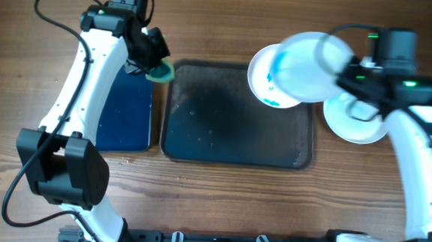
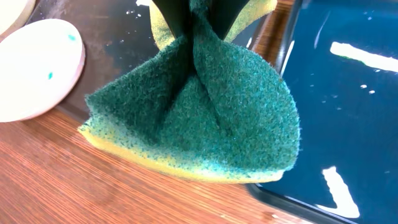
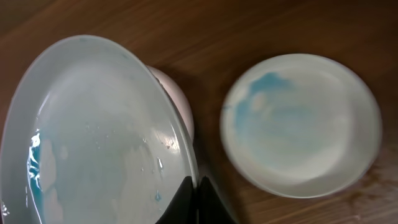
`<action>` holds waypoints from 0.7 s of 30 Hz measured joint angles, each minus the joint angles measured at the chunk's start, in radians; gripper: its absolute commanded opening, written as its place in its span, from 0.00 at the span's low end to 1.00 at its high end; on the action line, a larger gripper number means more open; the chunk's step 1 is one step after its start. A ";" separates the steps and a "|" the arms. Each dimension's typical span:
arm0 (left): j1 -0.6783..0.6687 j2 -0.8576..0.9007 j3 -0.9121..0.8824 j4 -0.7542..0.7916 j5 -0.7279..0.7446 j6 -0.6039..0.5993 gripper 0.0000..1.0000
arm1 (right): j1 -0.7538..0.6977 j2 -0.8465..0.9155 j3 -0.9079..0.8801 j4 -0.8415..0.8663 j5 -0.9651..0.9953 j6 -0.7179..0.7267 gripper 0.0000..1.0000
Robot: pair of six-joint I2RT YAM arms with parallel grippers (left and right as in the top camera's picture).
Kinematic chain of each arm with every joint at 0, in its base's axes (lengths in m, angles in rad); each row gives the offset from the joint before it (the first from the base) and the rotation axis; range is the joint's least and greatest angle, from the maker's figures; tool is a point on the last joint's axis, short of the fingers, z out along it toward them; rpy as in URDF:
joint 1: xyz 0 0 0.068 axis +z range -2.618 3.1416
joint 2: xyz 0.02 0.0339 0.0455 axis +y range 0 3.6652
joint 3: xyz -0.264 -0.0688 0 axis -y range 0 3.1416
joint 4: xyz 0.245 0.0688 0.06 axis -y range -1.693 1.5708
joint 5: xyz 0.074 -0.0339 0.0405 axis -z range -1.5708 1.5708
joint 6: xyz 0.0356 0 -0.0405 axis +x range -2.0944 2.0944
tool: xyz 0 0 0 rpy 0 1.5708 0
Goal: Clean dirty plates on tray and stack at the side
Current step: 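Carry the scrubbed plate with right gripper and stack it on the right plate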
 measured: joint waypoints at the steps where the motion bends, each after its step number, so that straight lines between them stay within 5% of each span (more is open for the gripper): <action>1: -0.008 0.000 0.000 0.004 0.000 0.000 0.04 | -0.060 0.000 -0.003 -0.002 -0.005 0.006 0.04; 7: -0.037 0.000 0.000 0.014 0.002 0.000 0.04 | -0.336 0.045 -0.047 0.010 -0.005 0.022 0.04; 16: -0.037 0.000 0.000 0.015 0.002 0.000 0.04 | -0.407 0.195 -0.115 0.014 0.014 0.029 0.04; 21: -0.037 0.000 0.000 0.013 0.002 0.000 0.04 | -0.379 0.254 -0.116 0.013 0.019 -0.007 0.27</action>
